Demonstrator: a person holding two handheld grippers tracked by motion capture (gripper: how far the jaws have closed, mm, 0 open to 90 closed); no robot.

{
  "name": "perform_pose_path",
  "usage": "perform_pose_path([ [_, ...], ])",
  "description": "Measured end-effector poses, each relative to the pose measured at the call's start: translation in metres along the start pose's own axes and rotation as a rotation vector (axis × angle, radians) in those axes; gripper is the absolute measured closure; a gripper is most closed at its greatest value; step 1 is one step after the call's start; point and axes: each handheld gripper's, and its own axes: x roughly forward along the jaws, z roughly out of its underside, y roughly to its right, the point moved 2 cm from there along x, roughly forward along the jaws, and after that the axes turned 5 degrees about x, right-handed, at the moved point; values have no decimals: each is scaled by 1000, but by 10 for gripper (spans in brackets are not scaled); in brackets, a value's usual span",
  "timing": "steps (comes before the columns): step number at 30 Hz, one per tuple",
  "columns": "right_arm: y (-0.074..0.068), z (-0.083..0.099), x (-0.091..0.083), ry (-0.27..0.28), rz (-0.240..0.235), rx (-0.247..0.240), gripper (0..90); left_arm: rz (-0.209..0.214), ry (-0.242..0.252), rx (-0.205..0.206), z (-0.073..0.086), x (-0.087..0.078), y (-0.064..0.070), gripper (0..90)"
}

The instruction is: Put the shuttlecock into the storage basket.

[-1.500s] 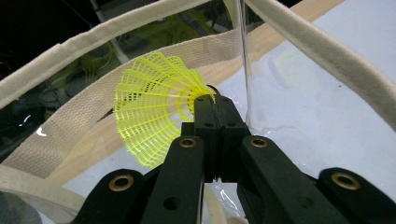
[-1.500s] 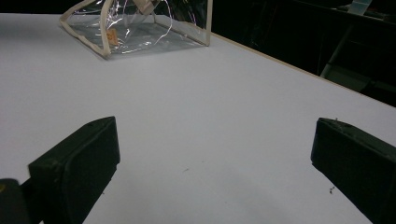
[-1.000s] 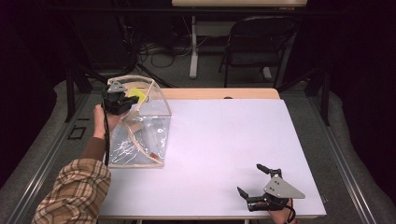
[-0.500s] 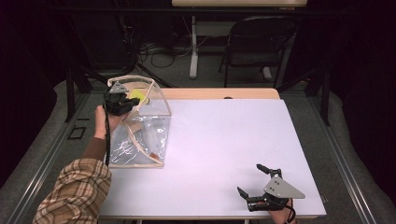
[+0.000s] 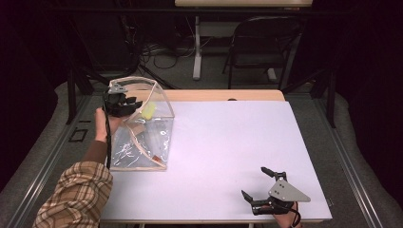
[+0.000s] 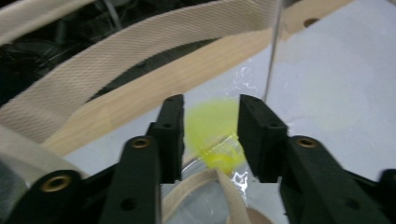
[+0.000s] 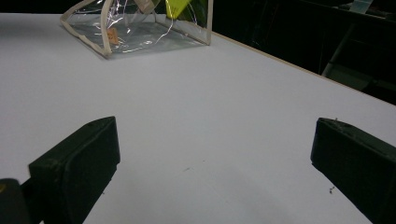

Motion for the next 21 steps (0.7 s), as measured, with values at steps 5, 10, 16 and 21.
perform_pose_path([
  [5, 0, 0, 0, -1, -1, 0, 8, -19, 42, -23, -3, -12, -4, 460],
  [10, 0, 0, 0, -3, -1, 0, 8, -30, 61, -21, -9, -23, -3, 343],
  [16, 0, 0, 0, -4, -2, 0, 8, -36, 74, -7, -16, -30, 4, 232],
  [21, 0, 0, 0, -3, -2, 1, 8, -35, 85, 7, -19, -35, 11, 166],
])
